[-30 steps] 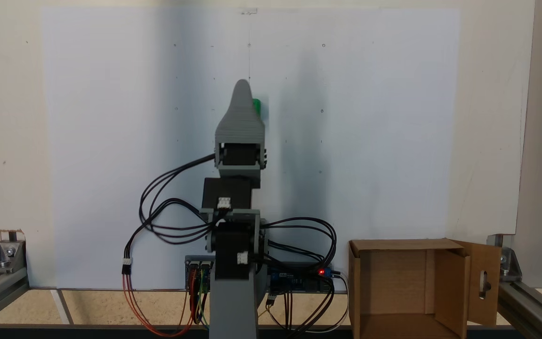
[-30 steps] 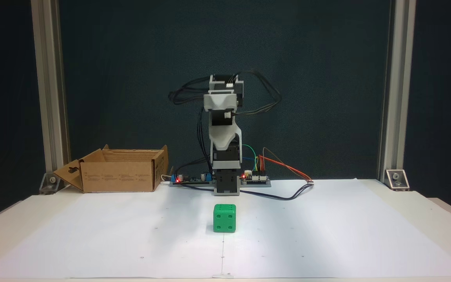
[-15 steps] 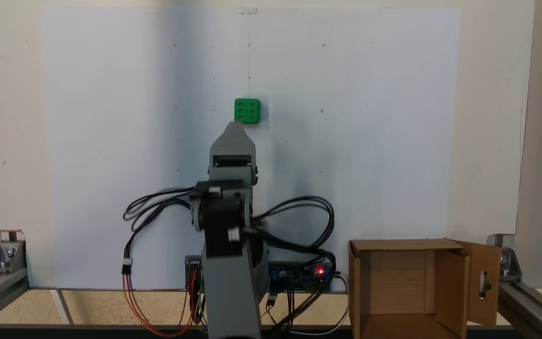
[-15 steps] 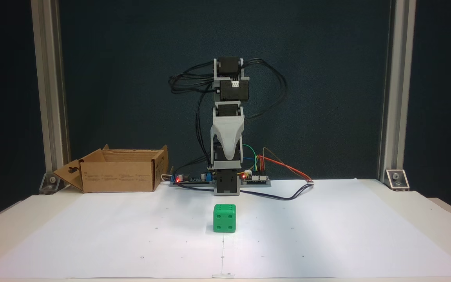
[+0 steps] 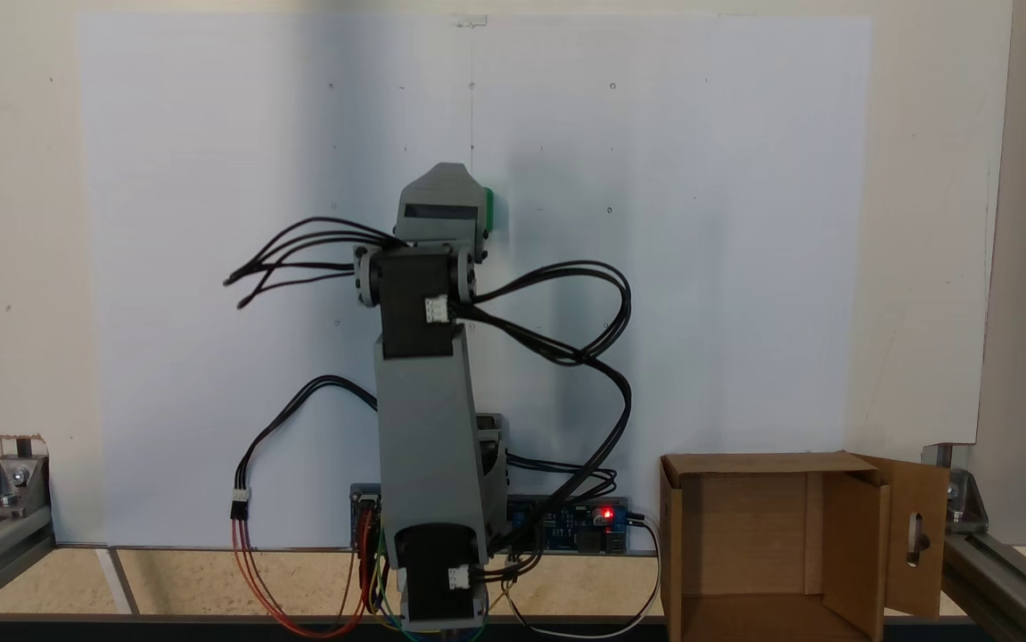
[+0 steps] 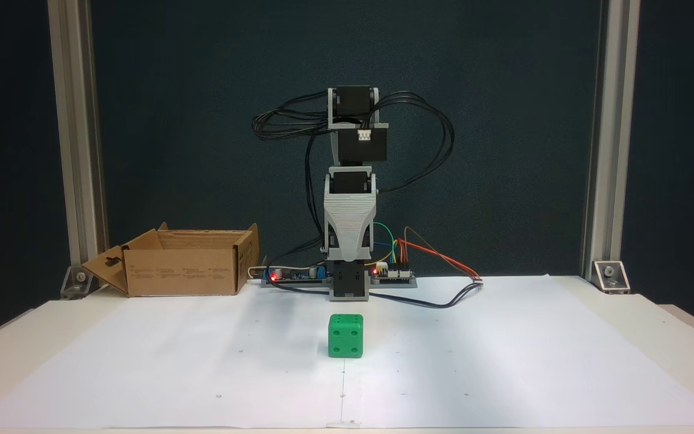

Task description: Grasp a green dice and put it in the bin.

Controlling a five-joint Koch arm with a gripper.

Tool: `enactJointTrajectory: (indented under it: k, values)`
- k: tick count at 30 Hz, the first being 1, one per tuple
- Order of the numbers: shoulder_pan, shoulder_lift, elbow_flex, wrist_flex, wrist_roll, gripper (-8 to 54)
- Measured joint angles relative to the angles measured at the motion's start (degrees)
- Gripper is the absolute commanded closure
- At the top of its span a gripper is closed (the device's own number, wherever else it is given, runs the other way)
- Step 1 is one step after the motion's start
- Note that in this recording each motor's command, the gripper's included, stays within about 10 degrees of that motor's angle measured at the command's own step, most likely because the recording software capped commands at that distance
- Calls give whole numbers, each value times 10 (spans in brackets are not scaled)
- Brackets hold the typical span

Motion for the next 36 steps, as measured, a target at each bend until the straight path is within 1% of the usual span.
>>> enactJointTrajectory:
  k: [9, 23, 36]
  values:
    - [17, -21, -1, -30, 4, 20]
    - [19, -21, 146, -142, 4, 19]
    - [19, -20, 191, -224, 4, 22]
